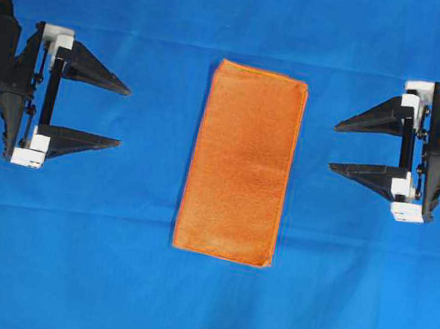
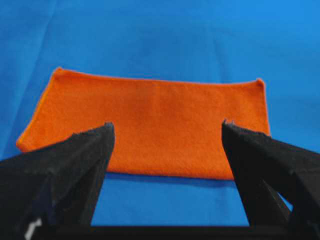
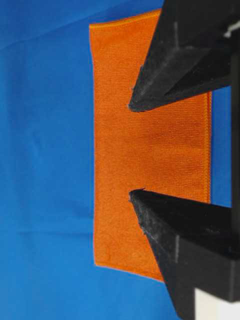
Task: Fold the orange towel.
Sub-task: 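Move both grippers to the far corners of the vertical strip and grasp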
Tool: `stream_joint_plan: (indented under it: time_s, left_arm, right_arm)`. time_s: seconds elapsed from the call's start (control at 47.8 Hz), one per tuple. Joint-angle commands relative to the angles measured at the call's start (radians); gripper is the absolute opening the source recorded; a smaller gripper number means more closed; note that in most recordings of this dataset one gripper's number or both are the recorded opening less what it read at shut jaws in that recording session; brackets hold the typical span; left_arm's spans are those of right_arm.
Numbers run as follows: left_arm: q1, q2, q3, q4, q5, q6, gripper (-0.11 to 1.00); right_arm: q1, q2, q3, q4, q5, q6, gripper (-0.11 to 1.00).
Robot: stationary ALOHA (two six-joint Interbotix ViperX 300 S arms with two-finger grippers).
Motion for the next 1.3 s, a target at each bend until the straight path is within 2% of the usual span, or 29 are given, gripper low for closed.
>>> stream_joint_plan:
  time_s: [0.0, 0.126, 0.272, 0.503, 0.775, 1.047, 1.277]
  left_arm:
    - [0.002, -0.003, -0.021, 0.002, -0.012, -0.002, 0.82]
    - [0.015, 0.02, -0.041, 0.002, -0.043, 0.0, 0.82]
    - [0.075, 0.109, -0.089, 0.002, -0.063, 0.012, 0.82]
    - [0.189, 0.359, -0.222, 0.002, -0.064, 0.035, 0.82]
    - [0.301, 0.675, -0.362, 0.002, -0.106, 0.044, 0.82]
    - [0.368, 0.856, -0.431, 0.002, -0.17, 0.044, 0.82]
    - [0.393, 0.908, -0.434, 0.002, -0.19, 0.044, 0.82]
  right_arm:
    - [-0.009, -0.003, -0.017, 0.008, -0.008, 0.003, 0.65]
    - [-0.055, 0.002, -0.037, 0.012, -0.006, 0.003, 0.65]
    - [-0.137, 0.063, -0.069, 0.012, -0.006, 0.002, 0.65]
    - [-0.252, 0.284, -0.152, 0.008, 0.051, -0.006, 0.65]
    - [-0.342, 0.512, -0.207, 0.005, 0.063, -0.009, 0.65]
    - [-0.365, 0.63, -0.216, 0.005, -0.006, -0.009, 0.65]
    - [-0.367, 0.729, -0.247, 0.008, -0.067, -0.009, 0.64]
